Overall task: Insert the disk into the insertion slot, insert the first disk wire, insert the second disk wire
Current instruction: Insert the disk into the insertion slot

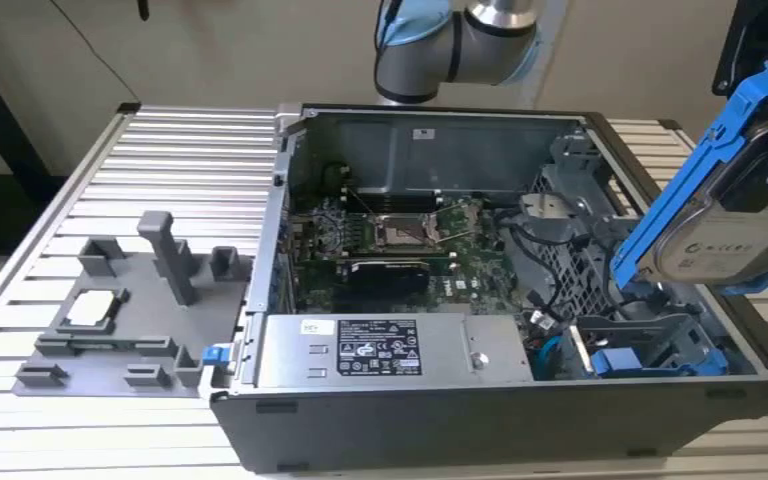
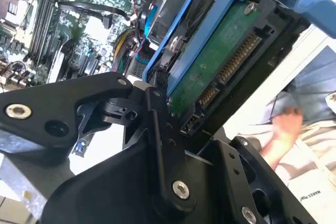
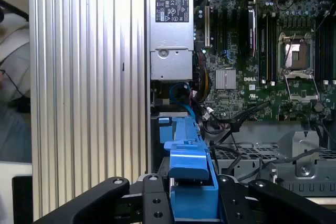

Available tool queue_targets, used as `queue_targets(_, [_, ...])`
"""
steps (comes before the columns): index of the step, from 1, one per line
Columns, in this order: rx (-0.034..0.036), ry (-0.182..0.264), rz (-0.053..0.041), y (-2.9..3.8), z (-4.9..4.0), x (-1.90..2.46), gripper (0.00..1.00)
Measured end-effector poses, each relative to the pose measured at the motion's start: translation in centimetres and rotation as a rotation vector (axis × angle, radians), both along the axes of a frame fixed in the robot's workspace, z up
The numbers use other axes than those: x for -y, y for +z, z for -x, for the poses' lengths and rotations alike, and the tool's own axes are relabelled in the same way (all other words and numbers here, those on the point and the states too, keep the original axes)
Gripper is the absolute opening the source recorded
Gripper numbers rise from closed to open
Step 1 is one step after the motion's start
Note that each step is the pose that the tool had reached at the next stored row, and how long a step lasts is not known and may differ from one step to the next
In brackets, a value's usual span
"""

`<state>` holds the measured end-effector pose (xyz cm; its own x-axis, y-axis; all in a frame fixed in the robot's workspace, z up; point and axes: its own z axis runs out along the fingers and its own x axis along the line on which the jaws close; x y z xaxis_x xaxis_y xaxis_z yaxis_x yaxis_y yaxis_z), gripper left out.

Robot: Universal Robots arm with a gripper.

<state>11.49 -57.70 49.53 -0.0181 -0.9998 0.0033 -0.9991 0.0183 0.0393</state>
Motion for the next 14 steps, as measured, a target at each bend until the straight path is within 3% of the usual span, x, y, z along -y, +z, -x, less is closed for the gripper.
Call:
queue_targets(6, [0.0, 0.0, 0.0003, -0.19, 0.0, 0.0, 0.33])
queue_targets(14, [0.0, 0.0, 0.0005, -1.58, -0.02, 0.0, 0.33])
